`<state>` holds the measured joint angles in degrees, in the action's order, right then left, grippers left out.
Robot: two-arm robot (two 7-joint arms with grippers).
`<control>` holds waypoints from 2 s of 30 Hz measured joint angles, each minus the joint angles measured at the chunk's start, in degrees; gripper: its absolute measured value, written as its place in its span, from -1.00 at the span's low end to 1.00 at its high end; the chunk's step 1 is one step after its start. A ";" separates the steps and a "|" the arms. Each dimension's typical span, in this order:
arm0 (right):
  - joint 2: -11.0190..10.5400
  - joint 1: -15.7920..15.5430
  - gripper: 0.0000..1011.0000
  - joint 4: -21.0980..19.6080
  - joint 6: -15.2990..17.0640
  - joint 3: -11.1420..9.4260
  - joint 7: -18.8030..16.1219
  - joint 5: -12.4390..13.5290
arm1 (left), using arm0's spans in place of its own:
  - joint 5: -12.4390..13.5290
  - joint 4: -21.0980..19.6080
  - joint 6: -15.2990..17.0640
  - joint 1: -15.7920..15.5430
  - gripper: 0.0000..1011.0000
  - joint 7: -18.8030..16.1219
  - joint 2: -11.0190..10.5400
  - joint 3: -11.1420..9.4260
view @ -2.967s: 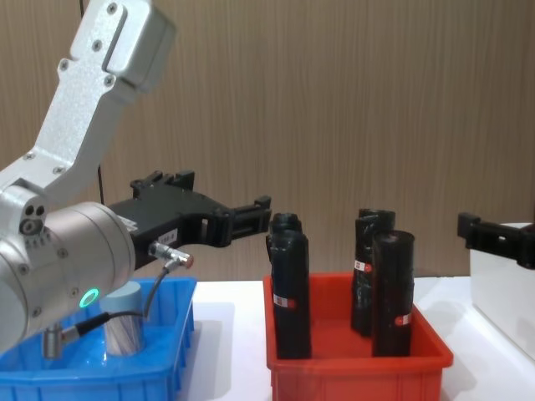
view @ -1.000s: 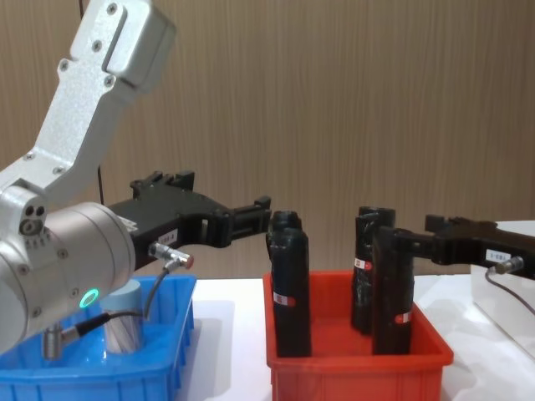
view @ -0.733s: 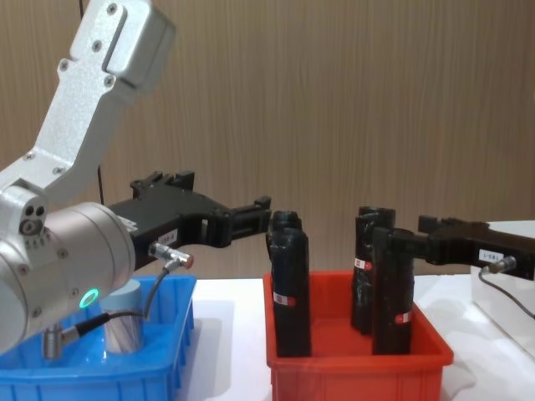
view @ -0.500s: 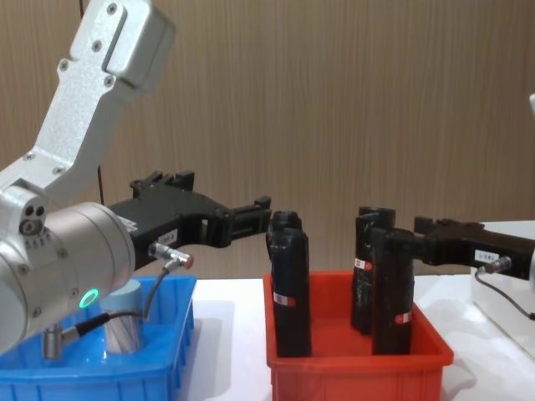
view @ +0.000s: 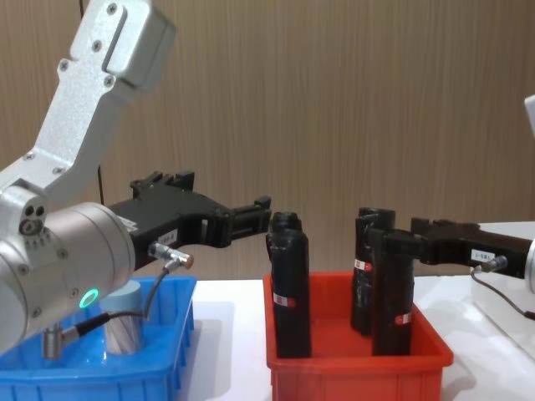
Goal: Pick the cotton swabs from the blue box and place them into the white box.
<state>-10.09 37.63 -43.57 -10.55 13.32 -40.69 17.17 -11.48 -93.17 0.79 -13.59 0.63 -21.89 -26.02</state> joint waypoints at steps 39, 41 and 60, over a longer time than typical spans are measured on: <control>2.21 7.41 0.72 14.40 -4.46 1.22 -2.28 -0.35 | 0.00 0.00 0.00 0.00 0.98 0.00 0.00 0.00; 2.30 7.62 0.58 14.96 -4.64 1.23 -2.38 -0.28 | 0.00 0.00 0.00 0.00 0.98 0.00 0.00 0.00; 2.31 7.68 0.01 13.83 -5.13 0.73 -2.67 1.04 | 0.00 0.00 0.00 0.00 0.98 0.00 0.00 0.00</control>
<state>-7.78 45.31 -29.75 -15.68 14.05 -43.35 18.22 -11.48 -93.18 0.80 -13.59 0.62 -21.89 -26.02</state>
